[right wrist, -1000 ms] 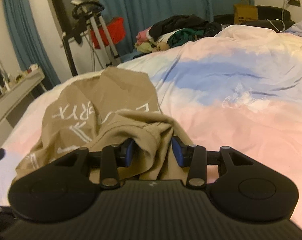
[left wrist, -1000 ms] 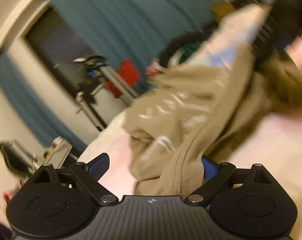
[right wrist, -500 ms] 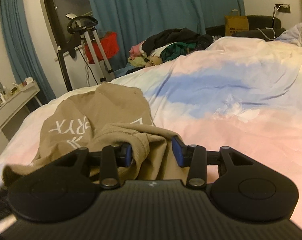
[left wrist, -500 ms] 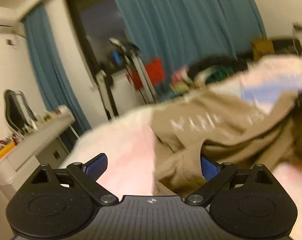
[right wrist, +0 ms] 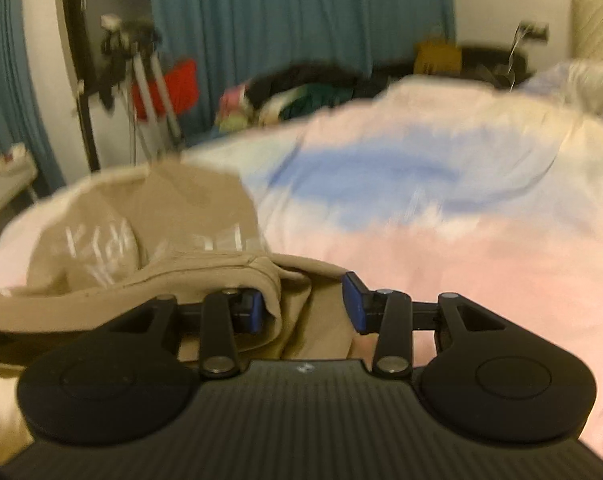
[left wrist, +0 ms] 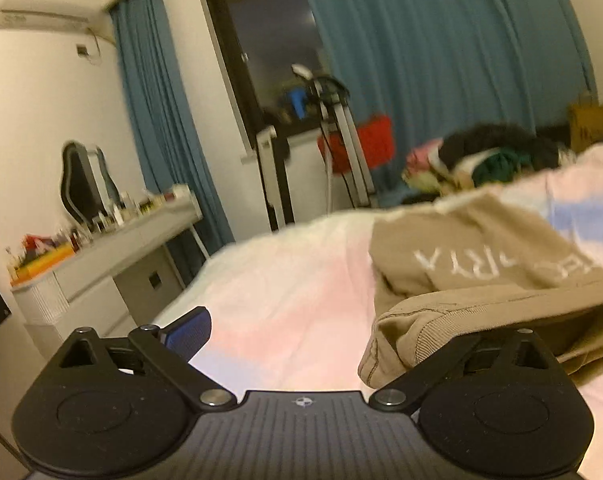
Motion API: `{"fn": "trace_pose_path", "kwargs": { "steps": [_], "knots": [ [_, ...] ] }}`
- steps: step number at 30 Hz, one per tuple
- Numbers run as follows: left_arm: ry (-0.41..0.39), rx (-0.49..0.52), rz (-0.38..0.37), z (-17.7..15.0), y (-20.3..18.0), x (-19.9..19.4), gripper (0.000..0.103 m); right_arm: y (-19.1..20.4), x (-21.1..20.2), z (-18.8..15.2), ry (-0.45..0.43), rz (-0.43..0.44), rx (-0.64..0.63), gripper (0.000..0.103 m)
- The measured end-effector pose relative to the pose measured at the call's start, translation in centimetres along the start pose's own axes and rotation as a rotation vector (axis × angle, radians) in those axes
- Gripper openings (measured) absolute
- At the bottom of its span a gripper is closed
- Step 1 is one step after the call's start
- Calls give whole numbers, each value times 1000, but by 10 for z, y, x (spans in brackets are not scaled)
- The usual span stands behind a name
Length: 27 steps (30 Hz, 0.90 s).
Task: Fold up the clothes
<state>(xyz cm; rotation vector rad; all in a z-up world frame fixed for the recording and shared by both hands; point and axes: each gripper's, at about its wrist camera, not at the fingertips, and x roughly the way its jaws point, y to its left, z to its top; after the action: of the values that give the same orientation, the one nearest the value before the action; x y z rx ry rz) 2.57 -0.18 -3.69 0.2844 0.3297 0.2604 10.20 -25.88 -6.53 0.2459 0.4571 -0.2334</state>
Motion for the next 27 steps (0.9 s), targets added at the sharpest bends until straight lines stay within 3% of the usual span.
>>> {"fn": "trace_pose_path", "kwargs": {
  "steps": [2,3,5,7,10,17,27],
  "knots": [
    [-32,-35,8,8,8,-6,101,2,-21,10,-96,-7,2,44],
    [-41,-74,20,14,17,-8,101,5,-33,18,-158,-22,-5,49],
    [-58,-155,32,31,36,-12,101,10,-57,34,-283,-28,-19,70],
    [-101,-224,40,53,58,-22,101,16,-79,53,-377,9,-36,72],
    [-202,-244,69,90,81,-38,101,27,-102,89,-423,36,-60,72],
    [-362,-279,52,196,130,-74,102,31,-161,191,-468,142,45,72],
    [-569,-359,-27,347,216,-166,103,49,-303,320,-674,254,42,73]
  ]
}}
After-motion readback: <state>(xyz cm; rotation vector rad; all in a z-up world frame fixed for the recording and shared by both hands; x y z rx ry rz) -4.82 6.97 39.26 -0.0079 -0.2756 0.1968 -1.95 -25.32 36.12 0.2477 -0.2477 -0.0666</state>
